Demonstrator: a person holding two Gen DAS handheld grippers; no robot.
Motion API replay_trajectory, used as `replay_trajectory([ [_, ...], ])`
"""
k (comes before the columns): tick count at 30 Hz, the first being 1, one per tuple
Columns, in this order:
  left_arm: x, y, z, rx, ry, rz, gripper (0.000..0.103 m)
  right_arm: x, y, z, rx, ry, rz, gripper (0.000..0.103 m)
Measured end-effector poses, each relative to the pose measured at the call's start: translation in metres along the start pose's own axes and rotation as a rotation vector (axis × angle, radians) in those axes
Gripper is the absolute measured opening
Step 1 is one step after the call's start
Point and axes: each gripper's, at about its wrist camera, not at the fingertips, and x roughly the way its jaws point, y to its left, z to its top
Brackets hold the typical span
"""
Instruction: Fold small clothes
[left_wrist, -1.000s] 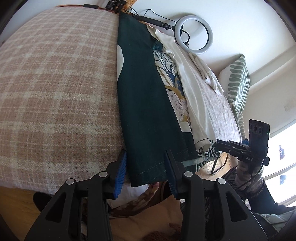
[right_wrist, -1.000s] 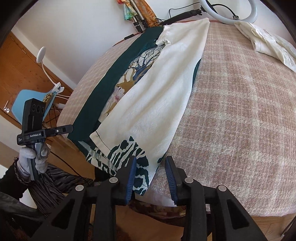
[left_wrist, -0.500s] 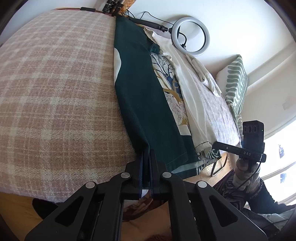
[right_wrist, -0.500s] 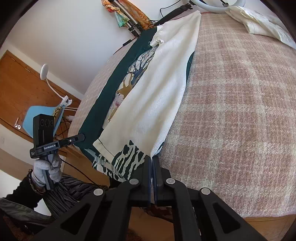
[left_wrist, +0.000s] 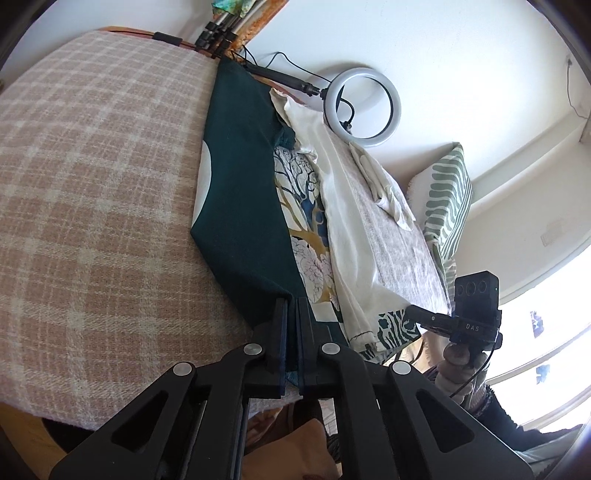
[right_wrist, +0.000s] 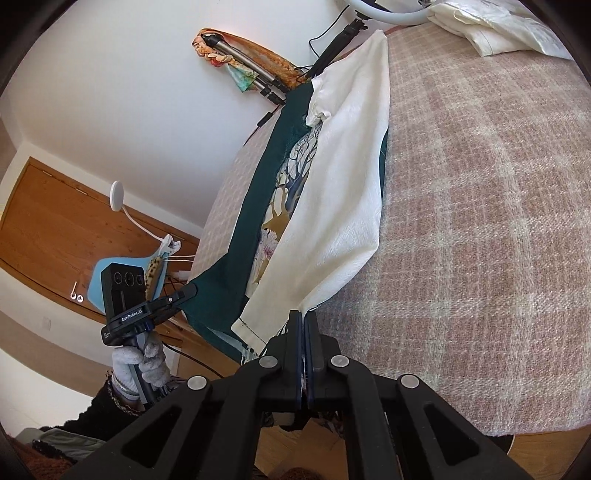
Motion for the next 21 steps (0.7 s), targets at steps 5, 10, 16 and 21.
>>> replay_trajectory([
  [5, 0.000, -0.004, 0.018, -0.017, -0.041, -0.012, 0.002, -0.011, 0.002, 0.016, 0.023, -0.045, 0.026, 0.000],
  [10, 0.005, -0.005, 0.043, -0.023, -0.077, 0.001, 0.002, -0.013, 0.006, 0.038, 0.040, -0.092, 0.022, 0.000],
  [16, 0.017, 0.002, 0.072, -0.041, -0.110, 0.041, 0.002, -0.003, 0.000, 0.071, 0.064, -0.131, -0.010, 0.000],
  [21, 0.033, 0.013, 0.098, -0.049, -0.125, 0.090, 0.002, 0.006, -0.013, 0.100, 0.107, -0.166, -0.036, 0.000],
])
